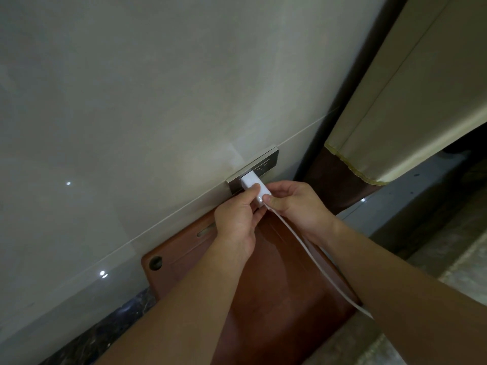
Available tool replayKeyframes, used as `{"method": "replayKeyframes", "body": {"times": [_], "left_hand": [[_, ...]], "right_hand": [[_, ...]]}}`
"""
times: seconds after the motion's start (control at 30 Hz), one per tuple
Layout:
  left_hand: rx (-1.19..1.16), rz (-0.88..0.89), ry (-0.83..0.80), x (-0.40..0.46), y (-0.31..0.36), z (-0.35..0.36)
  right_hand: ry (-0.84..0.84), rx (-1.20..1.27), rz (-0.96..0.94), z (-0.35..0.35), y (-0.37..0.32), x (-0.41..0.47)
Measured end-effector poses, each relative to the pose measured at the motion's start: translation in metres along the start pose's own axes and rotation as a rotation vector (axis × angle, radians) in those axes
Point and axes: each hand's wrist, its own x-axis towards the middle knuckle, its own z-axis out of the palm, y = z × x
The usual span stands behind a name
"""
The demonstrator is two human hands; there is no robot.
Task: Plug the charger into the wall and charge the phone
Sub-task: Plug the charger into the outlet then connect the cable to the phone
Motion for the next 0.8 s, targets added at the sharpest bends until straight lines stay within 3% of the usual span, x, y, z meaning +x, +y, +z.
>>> {"method": "replayKeyframes", "body": {"times": [0.4,0.8], "left_hand": [[0.112,-0.039,0.001,-0.015,0.005,0.001],[0.279,0.086,0.021,-0.056,0.011,0.003]], "right_hand": [[0.042,-0.157,0.007,0.003,-0.015,-0.014],[0.146,-0.155,-0.003,-0.017,-0.037,-0.057]]}}
